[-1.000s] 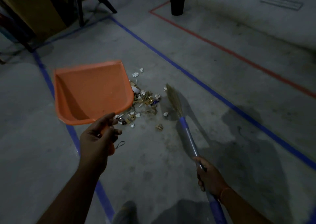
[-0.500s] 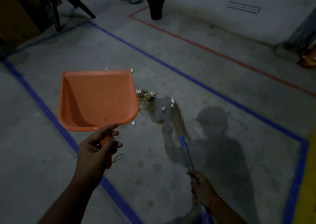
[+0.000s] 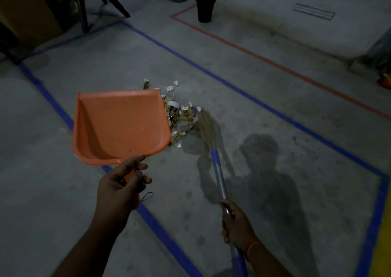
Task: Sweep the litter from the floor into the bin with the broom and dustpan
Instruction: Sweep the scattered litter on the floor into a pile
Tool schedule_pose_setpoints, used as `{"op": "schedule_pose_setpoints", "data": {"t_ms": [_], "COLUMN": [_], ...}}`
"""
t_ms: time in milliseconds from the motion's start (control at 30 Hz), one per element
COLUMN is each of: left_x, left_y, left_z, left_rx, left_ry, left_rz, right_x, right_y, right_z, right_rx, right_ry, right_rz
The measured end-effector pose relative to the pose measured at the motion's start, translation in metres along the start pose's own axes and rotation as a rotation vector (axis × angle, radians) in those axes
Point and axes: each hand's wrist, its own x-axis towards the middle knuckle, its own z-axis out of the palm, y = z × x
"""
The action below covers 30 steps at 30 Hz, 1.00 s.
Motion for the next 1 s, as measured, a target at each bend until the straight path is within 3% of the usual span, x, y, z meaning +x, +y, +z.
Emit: {"op": "schedule_pose_setpoints", "data": {"t_ms": [300,433,533,733,1000], "left_x": [-0.015,-0.028,-0.033,-0.035,-0.028], "left_y": [-0.005,-0.011,-0.008,0.012,0.080], "left_z": [-0.043,-0.063,-0.084,-0.133,-0.164], "left_rx": [-0.028,-0.056,-0.078,-0.109,-0.132], "left_ry": [0.008,0.024,0.038,0.145,0.181], "left_rz": [0.009,-0.008,-0.001,0.000,-0.022], "right_x": [-0.043,-0.049,-0.041,-0.040,-0.076], "right_y": [0.048,0.056,0.036,-0.033,-0.099], "right_z": [0.065,0.105,0.129,0.138,0.117], "right_rx": [0.161,0.168,0.120,-0.014,-0.226], "right_ry": [0.162,0.115,0.037,-0.102,-0.106], "right_rz": [0.132,0.186,0.199,0.049,-0.052]}}
